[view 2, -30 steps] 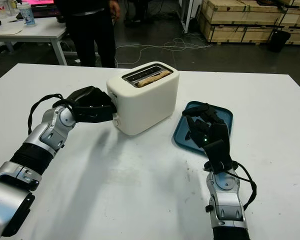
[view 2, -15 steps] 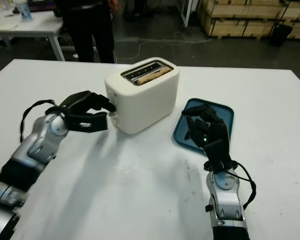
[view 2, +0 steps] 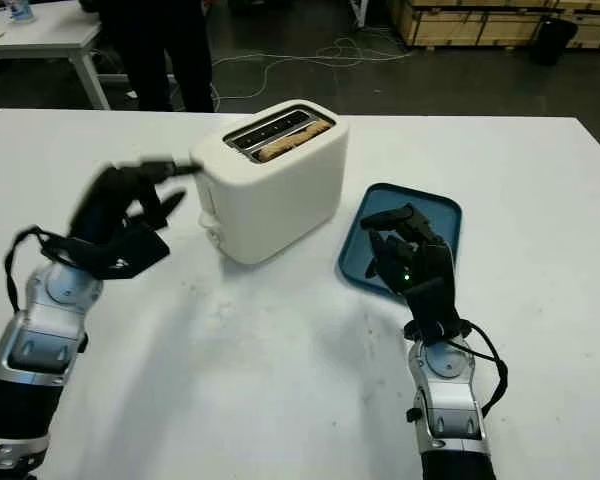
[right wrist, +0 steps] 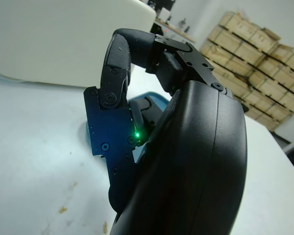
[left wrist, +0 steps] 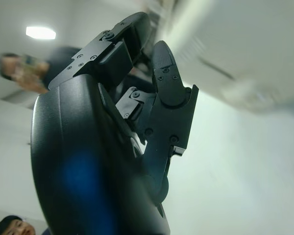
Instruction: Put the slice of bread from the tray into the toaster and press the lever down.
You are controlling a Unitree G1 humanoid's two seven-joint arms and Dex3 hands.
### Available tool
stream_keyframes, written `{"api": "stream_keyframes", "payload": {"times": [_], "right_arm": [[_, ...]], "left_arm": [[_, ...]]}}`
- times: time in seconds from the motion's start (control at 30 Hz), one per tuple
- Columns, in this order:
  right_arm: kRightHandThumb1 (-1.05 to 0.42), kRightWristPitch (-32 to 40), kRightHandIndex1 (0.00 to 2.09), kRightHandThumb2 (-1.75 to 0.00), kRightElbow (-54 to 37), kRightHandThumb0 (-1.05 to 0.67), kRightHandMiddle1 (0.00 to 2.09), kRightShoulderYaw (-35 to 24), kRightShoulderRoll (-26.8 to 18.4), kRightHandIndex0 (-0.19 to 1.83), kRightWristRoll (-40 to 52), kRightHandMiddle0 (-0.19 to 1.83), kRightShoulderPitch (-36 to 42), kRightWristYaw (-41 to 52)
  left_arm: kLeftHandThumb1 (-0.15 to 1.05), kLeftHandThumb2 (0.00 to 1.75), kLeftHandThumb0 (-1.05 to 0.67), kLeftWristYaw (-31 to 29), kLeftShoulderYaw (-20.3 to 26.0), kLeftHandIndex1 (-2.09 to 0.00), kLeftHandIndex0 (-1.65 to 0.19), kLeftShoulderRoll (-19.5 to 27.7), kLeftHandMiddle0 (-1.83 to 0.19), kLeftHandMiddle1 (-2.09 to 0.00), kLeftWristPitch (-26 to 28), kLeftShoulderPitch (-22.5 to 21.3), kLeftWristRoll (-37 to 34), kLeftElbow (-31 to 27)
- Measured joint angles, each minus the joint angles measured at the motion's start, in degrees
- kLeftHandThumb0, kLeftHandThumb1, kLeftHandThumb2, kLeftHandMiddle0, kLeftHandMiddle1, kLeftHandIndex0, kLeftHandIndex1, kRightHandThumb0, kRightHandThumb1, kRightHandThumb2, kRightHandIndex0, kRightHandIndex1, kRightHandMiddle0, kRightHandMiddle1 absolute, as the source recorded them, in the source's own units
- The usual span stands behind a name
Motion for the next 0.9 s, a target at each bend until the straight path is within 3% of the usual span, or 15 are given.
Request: {"api": "stream_keyframes", "payload": {"times": [0.27,0.43,0.5,0.53,0.6,0.67,0.77,0.9], "right_arm": [[-0.92,-0.21,1.75,-0.39,0.59,-0.5,1.74,-0.82,0.51,0.91,0.15,0.58,-1.86,-1.01],[-0.92,-0.26,1.75,-0.37,1.6,-0.49,1.72,-2.88,0.53,0.9,0.56,0.58,-4.82,-2.89],[-0.92,-0.25,1.75,-0.34,2.34,-0.49,1.61,-3.84,0.65,0.9,1.32,0.63,-6.29,-3.73],[-0.92,-0.28,1.74,-0.34,2.81,-0.48,1.54,-4.23,0.67,0.89,1.72,0.67,-7.09,-4.24],[-0.92,-0.7,1.66,-0.34,4.24,-0.46,1.4,-4.86,0.69,0.9,1.91,0.73,-8.83,-5.12],[-0.92,-1.9,1.54,-0.35,6.19,-0.44,1.27,-5.29,0.81,0.91,2.26,0.76,-10.61,-5.59],[-0.92,-3.43,1.4,-0.34,8.3,-0.43,1.09,-5.69,1.26,0.92,2.4,0.81,-12.78,-6.08],[-0.92,-4.62,1.24,-0.29,9.08,-0.46,0.79,-5.61,1.93,0.94,2.33,0.94,-13.49,-6.68]], "left_arm": [[0.92,0.29,-0.31,5.28,6.05,-0.12,-0.95,-2.93,-0.78,-1.75,-1.37,2.94,-3.82,-3.7],[0.92,0.31,-0.32,10.08,7.64,-0.14,-1.02,-9.76,-0.61,-1.7,-4.68,8.27,-7.91,-5.86],[0.92,0.32,-0.34,12.06,7.92,-0.18,-1.05,-13.15,-0.58,-1.63,-5.84,10.38,-9.56,-6.13],[0.92,0.34,-0.34,13.1,7.91,-0.29,-1.01,-14.79,-0.57,-1.64,-6.44,11.46,-10.26,-6.13],[0.92,0.37,-0.35,14.69,7.51,-0.87,-0.71,-17.6,-0.54,-1.65,-7.27,13.6,-10.38,-5.86],[0.92,0.4,-0.36,16.33,6.84,-1.13,-0.55,-20.33,-0.51,-1.66,-8.0,15.18,-10.54,-4.73],[0.92,0.4,-0.36,17.57,5.69,-1.19,-0.51,-23.49,-0.53,-1.63,-8.99,16.7,-11.27,-3.06],[0.92,0.38,-0.4,18.18,4.92,-1.14,-0.57,-23.58,-0.58,-1.57,-10.09,16.87,-11.18,-1.72]]}}
